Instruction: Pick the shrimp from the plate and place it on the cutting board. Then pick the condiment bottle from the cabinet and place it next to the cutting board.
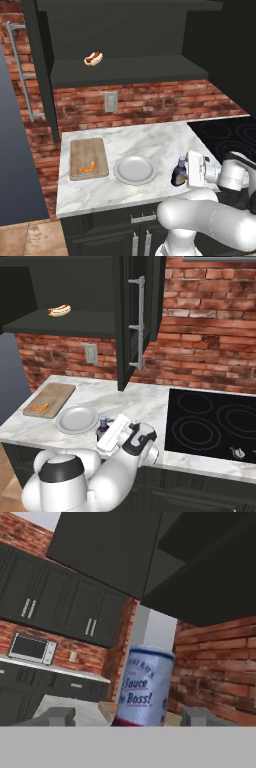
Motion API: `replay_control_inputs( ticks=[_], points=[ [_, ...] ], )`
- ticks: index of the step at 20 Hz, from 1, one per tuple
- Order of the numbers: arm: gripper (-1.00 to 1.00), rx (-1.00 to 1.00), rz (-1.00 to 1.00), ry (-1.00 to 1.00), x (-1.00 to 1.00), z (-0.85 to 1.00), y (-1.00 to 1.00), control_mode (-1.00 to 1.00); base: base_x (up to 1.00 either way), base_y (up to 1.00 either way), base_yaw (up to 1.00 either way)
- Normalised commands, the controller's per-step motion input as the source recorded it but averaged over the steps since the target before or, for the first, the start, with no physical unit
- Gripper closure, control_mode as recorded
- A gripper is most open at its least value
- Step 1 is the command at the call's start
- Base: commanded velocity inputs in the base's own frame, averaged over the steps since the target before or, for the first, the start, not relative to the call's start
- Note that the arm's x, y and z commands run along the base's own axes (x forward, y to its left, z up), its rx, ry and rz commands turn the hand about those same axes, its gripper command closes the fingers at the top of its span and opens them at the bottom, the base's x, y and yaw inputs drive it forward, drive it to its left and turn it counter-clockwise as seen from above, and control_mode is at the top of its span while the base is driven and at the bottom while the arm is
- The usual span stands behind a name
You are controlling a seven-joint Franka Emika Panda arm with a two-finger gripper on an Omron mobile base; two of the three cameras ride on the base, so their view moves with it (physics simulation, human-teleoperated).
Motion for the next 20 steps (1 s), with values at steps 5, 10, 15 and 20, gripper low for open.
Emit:
replay_control_inputs(
  ticks=[5, 10, 15, 20],
  points=[
    [-1.0, 0.0, 0.0, 0.0, 0.0, -0.13, 0.0, -1.0, 0.0, 0.0, 0.0],
    [-1.0, 0.0, 0.0, 0.0, 0.0, -0.07, -0.01, -1.0, 0.0, 0.0, 0.0],
    [-1.0, 0.0, 0.0, 0.0, 0.0, 0.0, -0.14, -1.0, 0.0, 0.0, 0.0],
    [-1.0, -0.02, -0.01, 0.0, 0.0, 0.06, -0.22, -1.0, 0.0, 0.0, 0.0]
  ],
)
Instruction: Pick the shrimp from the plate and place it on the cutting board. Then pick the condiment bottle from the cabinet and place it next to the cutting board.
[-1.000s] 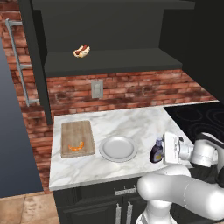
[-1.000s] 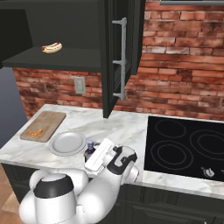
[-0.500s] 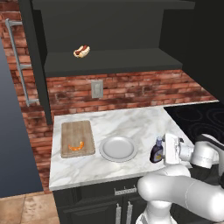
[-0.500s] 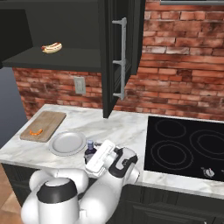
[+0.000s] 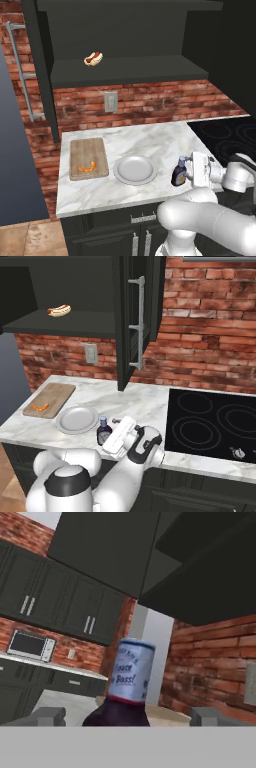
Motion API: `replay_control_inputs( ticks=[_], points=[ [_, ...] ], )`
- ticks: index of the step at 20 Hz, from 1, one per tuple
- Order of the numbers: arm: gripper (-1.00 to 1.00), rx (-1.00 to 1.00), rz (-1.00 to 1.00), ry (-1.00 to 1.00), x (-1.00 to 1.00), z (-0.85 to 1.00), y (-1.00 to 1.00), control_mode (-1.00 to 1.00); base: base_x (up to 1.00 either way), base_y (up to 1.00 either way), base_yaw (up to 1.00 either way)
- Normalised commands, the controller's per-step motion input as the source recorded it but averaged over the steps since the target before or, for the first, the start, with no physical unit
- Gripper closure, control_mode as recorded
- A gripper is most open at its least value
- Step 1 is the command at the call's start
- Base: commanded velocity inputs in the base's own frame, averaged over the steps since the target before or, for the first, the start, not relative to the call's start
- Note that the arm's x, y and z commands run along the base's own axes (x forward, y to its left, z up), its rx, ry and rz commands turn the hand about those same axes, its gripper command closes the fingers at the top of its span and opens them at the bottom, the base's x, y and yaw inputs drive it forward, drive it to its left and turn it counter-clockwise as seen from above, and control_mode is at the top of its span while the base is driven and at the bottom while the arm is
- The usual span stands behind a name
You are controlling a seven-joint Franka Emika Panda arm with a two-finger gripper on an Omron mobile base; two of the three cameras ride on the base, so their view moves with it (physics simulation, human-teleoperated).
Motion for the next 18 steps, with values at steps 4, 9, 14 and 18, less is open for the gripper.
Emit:
replay_control_inputs(
  ticks=[4, 9, 14, 18],
  points=[
    [-1.0, -0.13, -0.05, 0.0, -0.07, 0.17, -0.15, -1.0, 0.0, 0.0, 0.0],
    [-1.0, -0.21, -0.08, -0.02, -0.16, 0.21, -0.12, -1.0, 0.0, 0.0, 0.0],
    [-1.0, -0.22, -0.09, -0.16, -0.34, 0.1, -0.1, -1.0, 0.0, 0.0, 0.0],
    [-1.0, -0.17, -0.09, -0.22, -0.43, 0.09, -0.1, -1.0, 0.0, 0.0, 0.0]
  ],
)
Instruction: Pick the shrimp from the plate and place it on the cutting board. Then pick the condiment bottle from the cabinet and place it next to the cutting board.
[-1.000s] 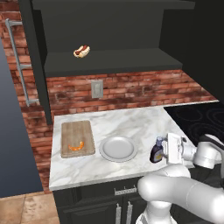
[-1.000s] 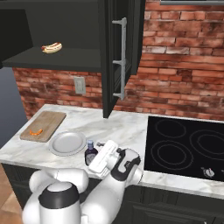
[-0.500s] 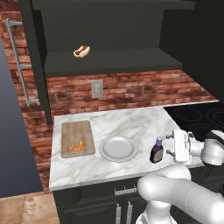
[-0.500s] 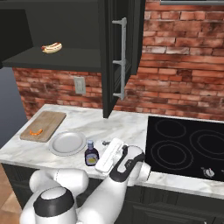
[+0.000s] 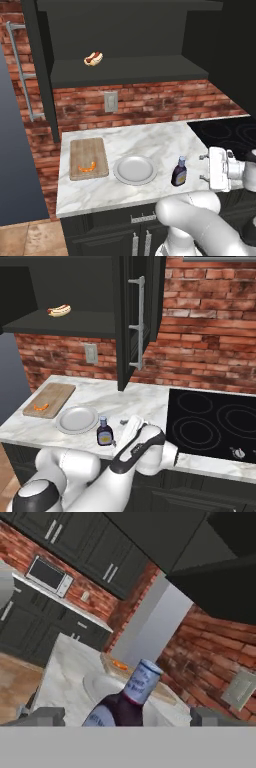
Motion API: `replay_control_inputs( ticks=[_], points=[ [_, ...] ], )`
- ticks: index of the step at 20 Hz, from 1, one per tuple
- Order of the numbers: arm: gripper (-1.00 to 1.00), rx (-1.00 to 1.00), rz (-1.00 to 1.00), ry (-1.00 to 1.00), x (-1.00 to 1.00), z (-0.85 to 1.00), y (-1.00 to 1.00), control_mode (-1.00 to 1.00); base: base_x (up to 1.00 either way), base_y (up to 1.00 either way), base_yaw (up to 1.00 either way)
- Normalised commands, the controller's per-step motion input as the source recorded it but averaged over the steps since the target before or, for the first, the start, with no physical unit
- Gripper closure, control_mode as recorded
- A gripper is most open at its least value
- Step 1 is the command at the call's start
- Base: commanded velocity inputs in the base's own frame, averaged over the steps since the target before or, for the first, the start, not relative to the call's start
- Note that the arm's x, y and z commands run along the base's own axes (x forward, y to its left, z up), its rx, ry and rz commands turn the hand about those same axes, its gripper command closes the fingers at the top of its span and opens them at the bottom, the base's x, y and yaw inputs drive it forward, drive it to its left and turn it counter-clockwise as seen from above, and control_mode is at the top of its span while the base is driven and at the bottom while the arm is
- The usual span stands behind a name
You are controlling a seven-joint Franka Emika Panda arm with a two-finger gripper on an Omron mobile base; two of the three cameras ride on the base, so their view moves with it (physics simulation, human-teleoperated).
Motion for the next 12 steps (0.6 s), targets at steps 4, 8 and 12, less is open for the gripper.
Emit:
replay_control_inputs(
  ticks=[4, 8, 12],
  points=[
    [-1.0, -0.15, -0.1, -0.24, -0.49, 0.17, -0.1, -1.0, 0.0, 0.0, 0.0],
    [-1.0, -0.17, -0.1, -0.22, -0.51, 0.34, -0.07, -1.0, 0.0, 0.0, 0.0],
    [-1.0, -0.22, -0.09, -0.24, -0.48, 0.43, -0.03, -1.0, 0.0, 0.0, 0.0]
  ],
)
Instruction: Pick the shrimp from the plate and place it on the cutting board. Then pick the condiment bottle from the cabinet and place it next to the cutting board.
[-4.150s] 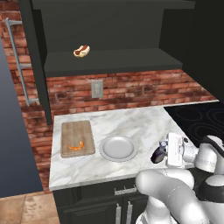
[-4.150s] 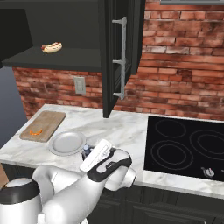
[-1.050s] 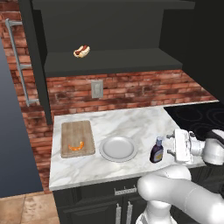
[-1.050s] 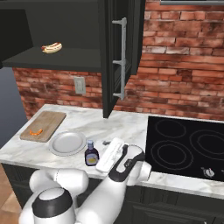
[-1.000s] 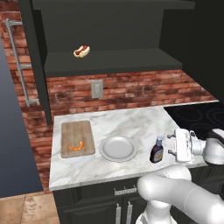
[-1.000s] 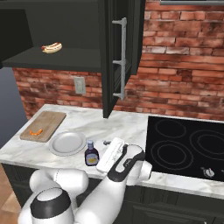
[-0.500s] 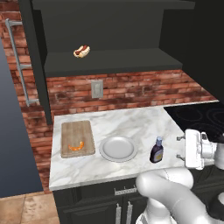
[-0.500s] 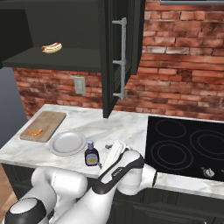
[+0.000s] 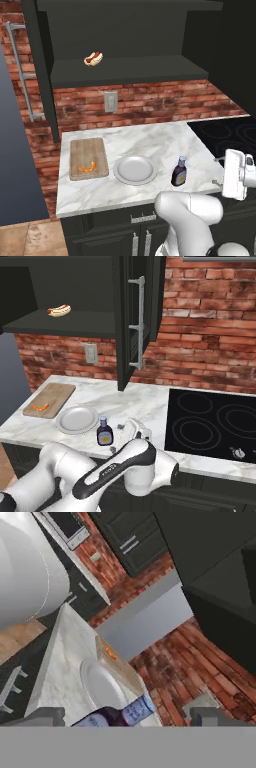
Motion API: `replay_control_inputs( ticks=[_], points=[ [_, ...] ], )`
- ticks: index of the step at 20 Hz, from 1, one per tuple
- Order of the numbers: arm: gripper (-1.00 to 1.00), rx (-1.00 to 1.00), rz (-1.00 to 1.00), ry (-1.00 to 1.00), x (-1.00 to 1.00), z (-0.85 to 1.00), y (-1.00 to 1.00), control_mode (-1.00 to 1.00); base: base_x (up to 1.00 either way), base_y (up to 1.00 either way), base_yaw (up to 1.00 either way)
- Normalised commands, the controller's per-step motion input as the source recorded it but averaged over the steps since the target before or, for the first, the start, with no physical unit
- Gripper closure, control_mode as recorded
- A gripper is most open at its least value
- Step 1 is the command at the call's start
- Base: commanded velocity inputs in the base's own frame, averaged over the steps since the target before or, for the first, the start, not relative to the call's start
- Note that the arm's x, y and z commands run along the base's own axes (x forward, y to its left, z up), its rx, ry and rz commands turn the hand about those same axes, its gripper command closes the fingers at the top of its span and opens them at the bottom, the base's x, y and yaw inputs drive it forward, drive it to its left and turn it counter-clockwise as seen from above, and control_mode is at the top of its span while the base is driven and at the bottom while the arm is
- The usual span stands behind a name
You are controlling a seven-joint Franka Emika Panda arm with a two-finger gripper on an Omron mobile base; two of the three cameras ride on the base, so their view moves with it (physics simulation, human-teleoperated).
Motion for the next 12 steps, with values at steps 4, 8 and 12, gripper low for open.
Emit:
replay_control_inputs(
  ticks=[4, 8, 12],
  points=[
    [-1.0, -0.3, -0.07, -0.27, -0.38, 0.49, 0.0, -1.0, 0.0, 0.0, 0.0],
    [-1.0, -0.33, -0.06, -0.33, -0.4, 0.42, 0.0, -1.0, 0.0, 0.0, 0.0],
    [-1.0, -0.36, -0.05, -0.33, -0.42, 0.37, 0.0, -1.0, 0.0, 0.0, 0.0]
  ],
)
